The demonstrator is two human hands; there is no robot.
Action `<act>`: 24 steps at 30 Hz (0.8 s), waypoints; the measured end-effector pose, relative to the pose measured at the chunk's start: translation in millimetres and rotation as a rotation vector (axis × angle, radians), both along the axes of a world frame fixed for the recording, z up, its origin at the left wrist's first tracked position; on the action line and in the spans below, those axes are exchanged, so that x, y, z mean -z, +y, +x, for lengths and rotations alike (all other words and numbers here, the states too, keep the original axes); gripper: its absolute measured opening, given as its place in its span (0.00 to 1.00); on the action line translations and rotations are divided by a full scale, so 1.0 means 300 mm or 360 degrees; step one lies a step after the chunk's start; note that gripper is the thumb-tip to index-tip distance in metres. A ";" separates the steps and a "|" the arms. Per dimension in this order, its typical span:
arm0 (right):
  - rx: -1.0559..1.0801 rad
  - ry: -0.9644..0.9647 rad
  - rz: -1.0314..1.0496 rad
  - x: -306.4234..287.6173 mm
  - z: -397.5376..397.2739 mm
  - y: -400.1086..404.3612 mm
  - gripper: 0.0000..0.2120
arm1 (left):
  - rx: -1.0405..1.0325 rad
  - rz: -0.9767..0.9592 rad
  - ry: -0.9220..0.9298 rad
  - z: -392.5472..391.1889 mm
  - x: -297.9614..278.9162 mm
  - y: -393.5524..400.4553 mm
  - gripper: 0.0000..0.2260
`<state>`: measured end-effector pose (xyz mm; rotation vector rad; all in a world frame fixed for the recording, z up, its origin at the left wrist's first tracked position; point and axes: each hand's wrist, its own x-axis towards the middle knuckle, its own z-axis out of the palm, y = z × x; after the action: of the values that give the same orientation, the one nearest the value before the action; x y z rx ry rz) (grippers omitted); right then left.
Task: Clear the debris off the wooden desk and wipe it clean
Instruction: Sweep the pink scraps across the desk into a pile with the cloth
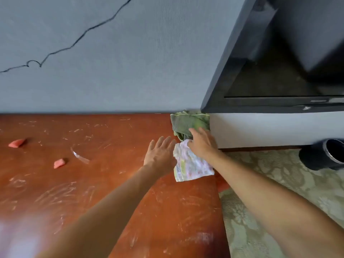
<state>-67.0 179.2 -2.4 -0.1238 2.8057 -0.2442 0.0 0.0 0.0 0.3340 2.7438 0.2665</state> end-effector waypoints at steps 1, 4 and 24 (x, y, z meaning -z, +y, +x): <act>0.0016 -0.0028 0.0019 0.023 -0.045 0.001 0.27 | 0.0004 -0.0019 -0.0017 -0.017 0.019 0.002 0.30; 0.0099 -0.0130 0.0078 0.092 -0.159 0.000 0.29 | 0.0002 -0.0017 -0.0063 -0.048 0.082 0.005 0.30; 0.0201 0.0730 -0.0037 0.109 -0.141 0.290 0.28 | 0.0117 0.0093 0.0199 -0.243 0.265 0.195 0.18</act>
<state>-109.3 266.2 -35.0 -0.0058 3.2726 -0.3115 -72.8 58.4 -79.5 0.4811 2.8429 0.3164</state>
